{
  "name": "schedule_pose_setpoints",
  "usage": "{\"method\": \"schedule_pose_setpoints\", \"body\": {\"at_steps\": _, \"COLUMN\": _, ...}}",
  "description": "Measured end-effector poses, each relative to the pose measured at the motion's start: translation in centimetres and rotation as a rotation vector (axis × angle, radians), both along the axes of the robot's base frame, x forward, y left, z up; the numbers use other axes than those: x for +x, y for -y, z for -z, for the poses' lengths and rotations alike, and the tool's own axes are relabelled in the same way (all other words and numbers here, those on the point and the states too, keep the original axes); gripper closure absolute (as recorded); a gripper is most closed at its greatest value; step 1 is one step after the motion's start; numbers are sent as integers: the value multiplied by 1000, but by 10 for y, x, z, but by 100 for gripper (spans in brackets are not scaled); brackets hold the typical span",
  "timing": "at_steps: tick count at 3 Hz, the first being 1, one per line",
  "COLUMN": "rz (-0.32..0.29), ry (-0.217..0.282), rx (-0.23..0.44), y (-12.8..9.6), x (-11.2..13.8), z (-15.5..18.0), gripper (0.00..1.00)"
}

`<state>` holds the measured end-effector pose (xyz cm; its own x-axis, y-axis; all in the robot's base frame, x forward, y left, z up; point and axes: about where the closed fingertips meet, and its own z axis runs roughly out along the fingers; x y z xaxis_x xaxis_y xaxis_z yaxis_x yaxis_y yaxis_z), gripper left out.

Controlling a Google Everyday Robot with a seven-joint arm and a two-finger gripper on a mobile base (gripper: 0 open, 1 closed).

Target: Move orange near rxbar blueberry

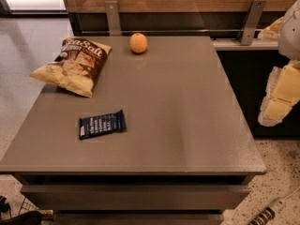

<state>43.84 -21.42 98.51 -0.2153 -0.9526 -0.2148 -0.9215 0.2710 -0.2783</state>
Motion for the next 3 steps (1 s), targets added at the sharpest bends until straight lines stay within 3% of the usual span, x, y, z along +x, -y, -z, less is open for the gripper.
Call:
{"method": "schedule_pose_setpoints", "body": {"at_steps": 1, "rz": 2, "ry": 5, "rx": 6, "y": 0, "x": 3, "z": 0, "gripper": 0}}
{"method": "schedule_pose_setpoints", "body": {"at_steps": 2, "rz": 27, "ry": 86, "rx": 108, "y": -1, "x": 48, "z": 8, "gripper": 0}}
{"method": "schedule_pose_setpoints", "body": {"at_steps": 3, "rz": 63, "ry": 182, "rx": 328, "y": -17, "x": 129, "z": 17, "gripper": 0}}
